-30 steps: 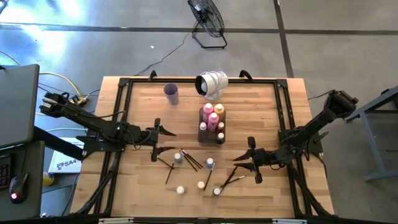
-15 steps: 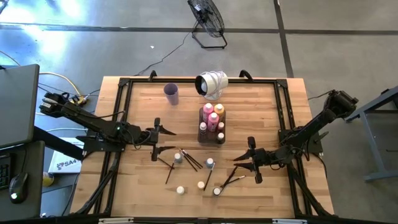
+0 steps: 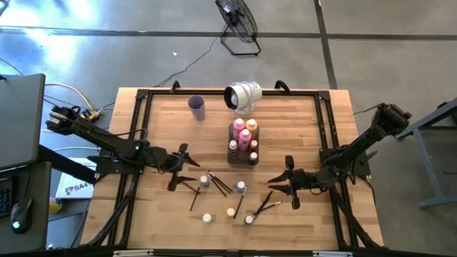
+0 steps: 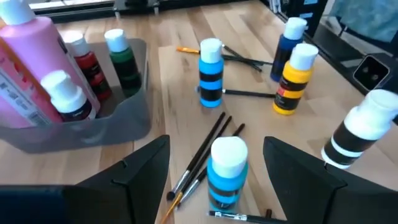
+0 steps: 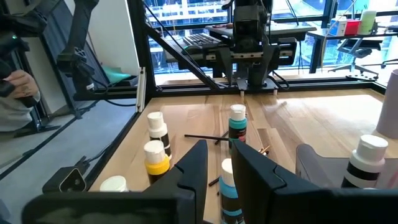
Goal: Pick & Place Paint Supplies
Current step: Put the blue paint bottle into the black bin
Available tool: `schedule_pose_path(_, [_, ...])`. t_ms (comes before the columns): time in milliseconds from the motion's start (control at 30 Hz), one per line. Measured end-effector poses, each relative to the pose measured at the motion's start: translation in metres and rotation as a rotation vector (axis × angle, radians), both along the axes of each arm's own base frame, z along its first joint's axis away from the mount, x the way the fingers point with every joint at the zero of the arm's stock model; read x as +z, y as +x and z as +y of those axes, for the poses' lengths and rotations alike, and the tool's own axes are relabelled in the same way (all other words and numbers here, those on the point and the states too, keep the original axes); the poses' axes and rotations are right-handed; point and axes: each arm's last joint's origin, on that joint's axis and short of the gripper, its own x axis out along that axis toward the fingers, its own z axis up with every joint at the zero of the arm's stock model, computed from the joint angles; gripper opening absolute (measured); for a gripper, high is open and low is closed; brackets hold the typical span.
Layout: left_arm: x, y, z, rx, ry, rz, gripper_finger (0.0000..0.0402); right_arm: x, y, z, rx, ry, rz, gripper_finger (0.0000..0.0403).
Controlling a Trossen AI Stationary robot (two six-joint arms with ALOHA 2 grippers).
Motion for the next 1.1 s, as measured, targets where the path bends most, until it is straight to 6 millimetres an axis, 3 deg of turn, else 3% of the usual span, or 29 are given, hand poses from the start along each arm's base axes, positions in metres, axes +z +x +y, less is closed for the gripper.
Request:
schedule_pose_path(733, [-0.034, 0.022, -0.009, -0.073, 0.002, 0.126, 0.0253, 0.000, 0.000, 0.000, -0.001, 0.026, 0.002, 0.0064])
schedule_pose_path(1100, [-0.032, 0.027, -0.011, -0.067, -0.011, 0.068, 0.0253, 0.000, 0.000, 0.000, -0.001, 0.026, 0.002, 0.0064])
